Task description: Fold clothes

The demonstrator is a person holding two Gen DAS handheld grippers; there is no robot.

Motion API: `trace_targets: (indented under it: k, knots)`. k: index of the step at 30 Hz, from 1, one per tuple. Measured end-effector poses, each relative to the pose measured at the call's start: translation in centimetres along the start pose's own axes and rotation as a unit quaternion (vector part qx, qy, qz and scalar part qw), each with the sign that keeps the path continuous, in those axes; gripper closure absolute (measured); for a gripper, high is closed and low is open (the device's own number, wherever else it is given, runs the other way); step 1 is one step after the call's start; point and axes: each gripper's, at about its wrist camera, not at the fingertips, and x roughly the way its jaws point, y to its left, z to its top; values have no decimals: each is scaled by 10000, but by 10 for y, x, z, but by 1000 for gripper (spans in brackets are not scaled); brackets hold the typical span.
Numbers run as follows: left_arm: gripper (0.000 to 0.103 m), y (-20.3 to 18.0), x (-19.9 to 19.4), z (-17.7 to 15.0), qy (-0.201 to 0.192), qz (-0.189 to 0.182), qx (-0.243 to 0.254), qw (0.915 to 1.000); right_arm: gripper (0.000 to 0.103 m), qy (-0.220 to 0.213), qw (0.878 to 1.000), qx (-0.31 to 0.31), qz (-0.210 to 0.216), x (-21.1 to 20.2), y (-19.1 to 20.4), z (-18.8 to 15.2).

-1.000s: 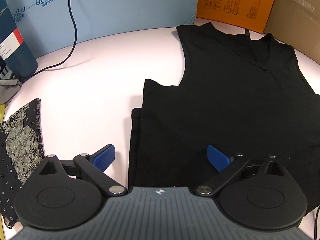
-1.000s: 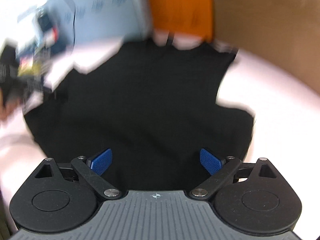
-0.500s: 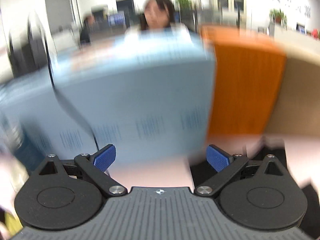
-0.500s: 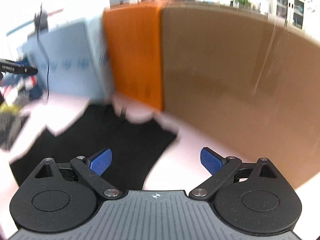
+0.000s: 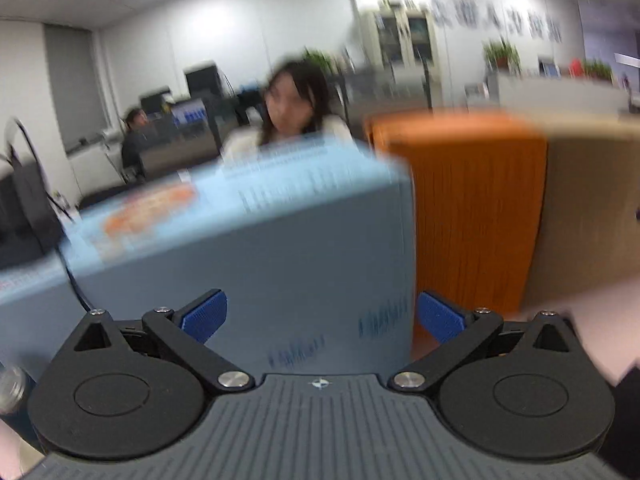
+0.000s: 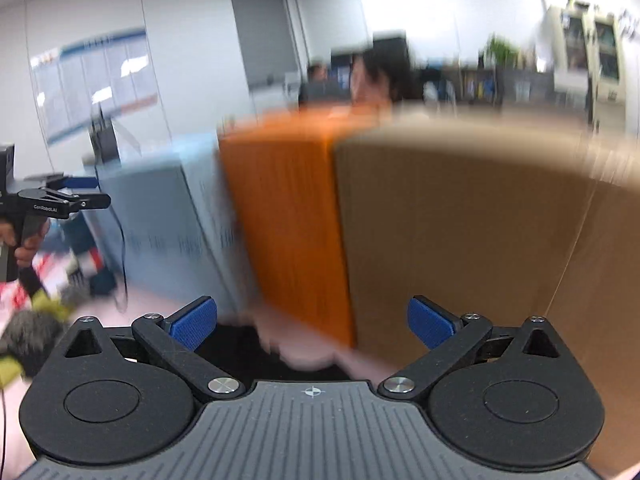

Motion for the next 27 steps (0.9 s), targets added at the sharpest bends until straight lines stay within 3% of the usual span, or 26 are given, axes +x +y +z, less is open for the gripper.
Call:
trace_targets:
  k: [2,5,11,13,15,17,19,27]
  knots:
    - [5,-8,30,-29,392,-267,167,9987,1,309,9995,46,-11,20,-8,-14]
    - [18,-19,73,-59,817,-685,124,9942,1,670,9977,62,-96,44,-16,-35]
    - [31,-28,130,-89,1157,-1040,-630,9858,4,858,9958,331,34,73,-39,-66]
    - [43,-30,142,-92,1307,-1232,-819,9803,5,913,9949,407,96,78,-45,-73]
    - [48,-33,153,-95,1404,-1347,-959,9762,15,948,9944,445,152,84,-49,-79]
    - [51,-36,162,-98,1447,-1402,-1021,9742,40,971,9942,445,158,92,-52,-82]
    - [53,-37,168,-99,1494,-1443,-1041,9726,50,986,9942,397,151,100,-53,-83]
    - [55,-45,180,-94,1456,-1700,-684,9722,50,880,9947,-124,523,135,-48,-71]
